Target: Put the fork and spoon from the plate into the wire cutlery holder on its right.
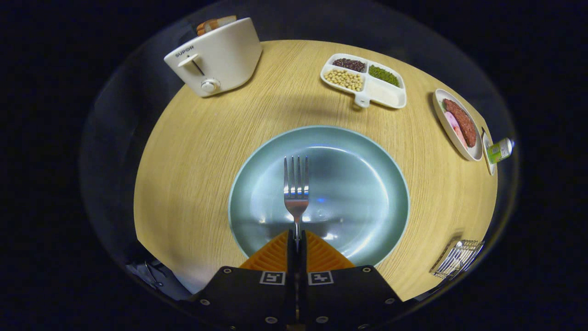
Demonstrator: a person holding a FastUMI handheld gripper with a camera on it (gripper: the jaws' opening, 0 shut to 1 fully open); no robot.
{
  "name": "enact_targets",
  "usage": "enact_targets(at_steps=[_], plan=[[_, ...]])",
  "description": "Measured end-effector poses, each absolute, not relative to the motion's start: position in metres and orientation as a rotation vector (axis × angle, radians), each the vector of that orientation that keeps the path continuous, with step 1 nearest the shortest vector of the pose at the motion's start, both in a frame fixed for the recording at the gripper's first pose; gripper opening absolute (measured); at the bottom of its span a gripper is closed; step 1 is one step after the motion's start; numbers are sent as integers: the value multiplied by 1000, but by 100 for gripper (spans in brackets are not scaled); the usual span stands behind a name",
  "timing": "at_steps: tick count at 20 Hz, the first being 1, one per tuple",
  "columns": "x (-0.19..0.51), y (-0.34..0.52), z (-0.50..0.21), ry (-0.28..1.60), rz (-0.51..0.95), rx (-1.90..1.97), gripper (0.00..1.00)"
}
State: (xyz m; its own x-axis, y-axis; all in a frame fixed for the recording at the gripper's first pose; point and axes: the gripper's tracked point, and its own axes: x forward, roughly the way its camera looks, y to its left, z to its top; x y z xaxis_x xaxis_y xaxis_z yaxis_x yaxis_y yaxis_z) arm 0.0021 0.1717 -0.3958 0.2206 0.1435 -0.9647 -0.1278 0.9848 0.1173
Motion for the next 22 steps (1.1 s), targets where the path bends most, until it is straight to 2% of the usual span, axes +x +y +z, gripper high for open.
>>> enact_targets(at_steps=[9, 15, 22], plan=[[-15, 115, -321, 1167, 26, 197, 3], [-36, 39, -286, 1093, -81, 235, 3], [-96, -74, -300, 1136, -208, 233, 4]])
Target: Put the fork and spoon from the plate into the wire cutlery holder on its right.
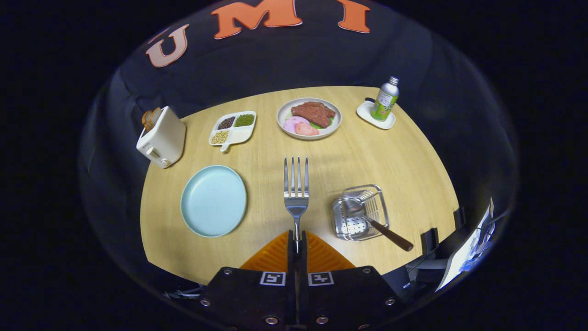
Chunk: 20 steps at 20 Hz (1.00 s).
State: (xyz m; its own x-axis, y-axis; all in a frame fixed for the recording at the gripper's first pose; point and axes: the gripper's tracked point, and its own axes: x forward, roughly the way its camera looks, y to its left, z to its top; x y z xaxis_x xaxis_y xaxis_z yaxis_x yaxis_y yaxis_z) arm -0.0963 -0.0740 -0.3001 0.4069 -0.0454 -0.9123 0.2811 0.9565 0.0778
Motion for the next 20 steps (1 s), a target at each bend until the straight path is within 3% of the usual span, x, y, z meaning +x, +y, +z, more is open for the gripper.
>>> enact_targets(at_steps=[14, 20], plan=[[-123, -144, -338, 1197, -215, 187, 8], [-88, -147, -307, 1036, -187, 240, 11]])
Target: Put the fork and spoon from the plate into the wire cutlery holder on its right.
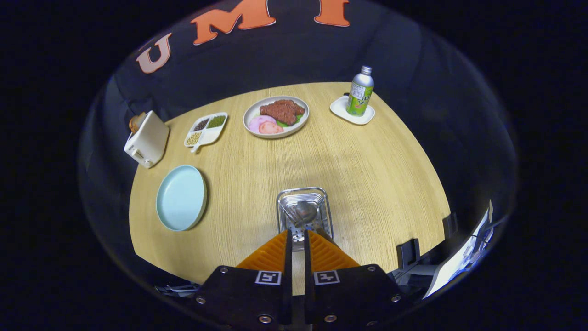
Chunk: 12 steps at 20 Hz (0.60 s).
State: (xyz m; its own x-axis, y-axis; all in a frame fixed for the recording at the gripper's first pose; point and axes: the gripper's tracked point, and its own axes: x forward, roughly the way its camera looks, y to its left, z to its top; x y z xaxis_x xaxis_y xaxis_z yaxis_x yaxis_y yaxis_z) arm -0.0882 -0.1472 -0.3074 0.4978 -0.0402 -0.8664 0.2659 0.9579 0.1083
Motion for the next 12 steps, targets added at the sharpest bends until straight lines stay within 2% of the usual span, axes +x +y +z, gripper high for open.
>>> enact_targets(at_steps=[2, 9, 12], plan=[[-69, -151, -281, 919, -176, 232, 17], [-15, -151, -158, 469, -128, 215, 59], [-7, -150, -113, 343, -124, 201, 71]])
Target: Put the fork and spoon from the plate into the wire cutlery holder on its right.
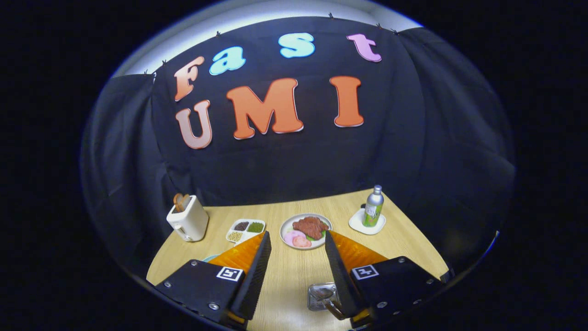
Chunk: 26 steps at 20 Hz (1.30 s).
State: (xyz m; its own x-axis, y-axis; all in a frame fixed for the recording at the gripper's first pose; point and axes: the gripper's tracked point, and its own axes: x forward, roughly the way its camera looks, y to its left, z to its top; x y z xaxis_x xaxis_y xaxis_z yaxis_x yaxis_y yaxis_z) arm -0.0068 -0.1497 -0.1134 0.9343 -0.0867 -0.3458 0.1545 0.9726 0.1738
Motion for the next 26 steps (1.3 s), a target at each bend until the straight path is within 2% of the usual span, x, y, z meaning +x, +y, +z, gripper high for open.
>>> enact_targets(at_steps=[1, 13, 26], plan=[[-4, -149, -100, 313, -122, 196, 76], [7, -111, 50, -102, -78, 89, 95], [17, -89, 46, -76, -63, 68, 96]])
